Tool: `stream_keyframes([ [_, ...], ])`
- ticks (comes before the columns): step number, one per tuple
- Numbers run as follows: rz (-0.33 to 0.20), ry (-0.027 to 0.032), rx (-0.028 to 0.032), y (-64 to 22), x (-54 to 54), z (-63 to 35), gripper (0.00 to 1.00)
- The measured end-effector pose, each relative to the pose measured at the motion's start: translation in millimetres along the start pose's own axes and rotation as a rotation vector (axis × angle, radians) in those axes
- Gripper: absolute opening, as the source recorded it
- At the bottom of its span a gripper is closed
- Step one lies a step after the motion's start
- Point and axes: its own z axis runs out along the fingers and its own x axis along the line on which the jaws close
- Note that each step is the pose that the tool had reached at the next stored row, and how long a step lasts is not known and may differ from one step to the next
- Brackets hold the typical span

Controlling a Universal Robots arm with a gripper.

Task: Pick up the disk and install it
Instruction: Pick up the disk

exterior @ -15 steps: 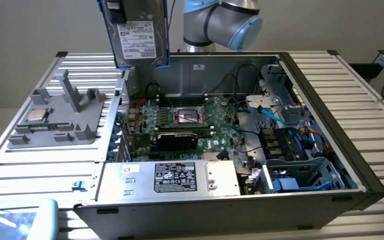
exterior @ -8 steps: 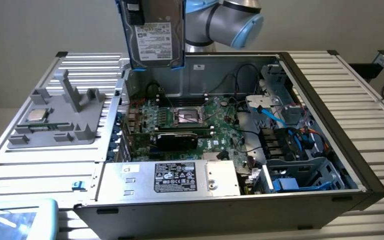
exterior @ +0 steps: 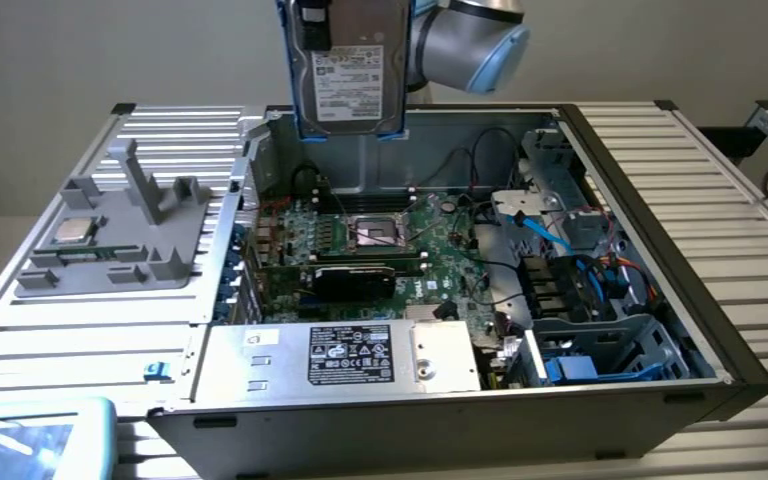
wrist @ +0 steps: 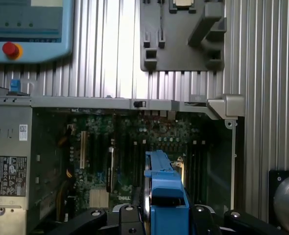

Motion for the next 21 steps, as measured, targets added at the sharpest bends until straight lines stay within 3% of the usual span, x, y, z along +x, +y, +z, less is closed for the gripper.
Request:
stream_keyframes([
  [8, -0.002, 0.0007, -0.0002, -36.4, 0.4, -1.0, 0.37],
  [14, -0.002, 0.0195, 0.0001, -57.9, 0.8, -1.6, 0.37],
  [17, -0.002, 0.0227, 0.0006, -64.6, 3.7, -1.9, 0.37],
  [21, -0.002, 0.0269, 0.0005, -67.0, 11.9, -6.1, 0.37],
])
